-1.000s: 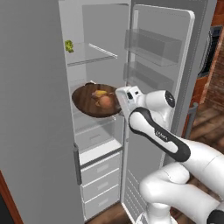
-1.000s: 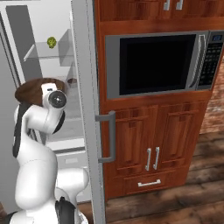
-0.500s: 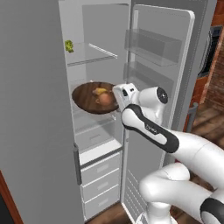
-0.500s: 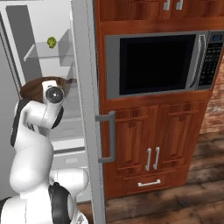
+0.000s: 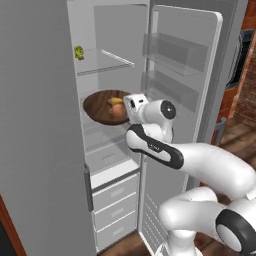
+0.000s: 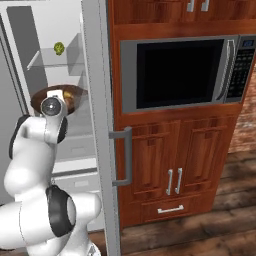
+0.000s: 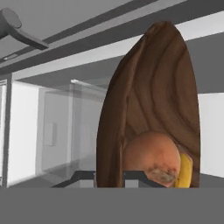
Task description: Pick the chicken drumstick and onion from their plates and place them in the bowl. Then put the bowl in the fridge.
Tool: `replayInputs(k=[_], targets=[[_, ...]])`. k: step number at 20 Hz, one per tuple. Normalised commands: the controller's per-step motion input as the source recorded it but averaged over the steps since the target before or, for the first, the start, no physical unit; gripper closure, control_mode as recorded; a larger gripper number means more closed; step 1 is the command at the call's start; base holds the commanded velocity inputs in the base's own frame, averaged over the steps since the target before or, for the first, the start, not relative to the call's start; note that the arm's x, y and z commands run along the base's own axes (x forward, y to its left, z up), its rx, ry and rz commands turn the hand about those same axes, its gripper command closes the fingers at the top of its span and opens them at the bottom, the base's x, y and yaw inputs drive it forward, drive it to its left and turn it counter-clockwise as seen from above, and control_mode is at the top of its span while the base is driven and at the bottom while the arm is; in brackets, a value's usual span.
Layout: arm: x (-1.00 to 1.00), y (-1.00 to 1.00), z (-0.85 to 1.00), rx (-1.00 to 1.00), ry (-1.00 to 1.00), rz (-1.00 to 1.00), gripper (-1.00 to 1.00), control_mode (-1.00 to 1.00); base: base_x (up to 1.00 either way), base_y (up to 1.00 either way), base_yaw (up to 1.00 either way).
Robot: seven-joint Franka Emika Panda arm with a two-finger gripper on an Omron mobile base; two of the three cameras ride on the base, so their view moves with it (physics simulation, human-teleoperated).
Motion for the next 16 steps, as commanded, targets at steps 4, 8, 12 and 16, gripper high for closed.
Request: replayInputs(k=[4, 8, 12, 16], targets=[[0.32, 0.16, 0.0, 0.0, 0.0, 0.0, 1.0, -1.0, 0.0, 0.0, 0.0], [0.25, 0.14, -0.06, 0.0, 0.03, 0.01, 1.0, -1.0, 0.0, 0.0, 0.0], [0.34, 0.15, -0.07, 0.0, 0.1, 0.0, 1.0, -1.0, 0.0, 0.0, 0.0], [0.25, 0.13, -0.12, 0.0, 0.12, 0.0, 1.0, -1.0, 0.0, 0.0, 0.0]])
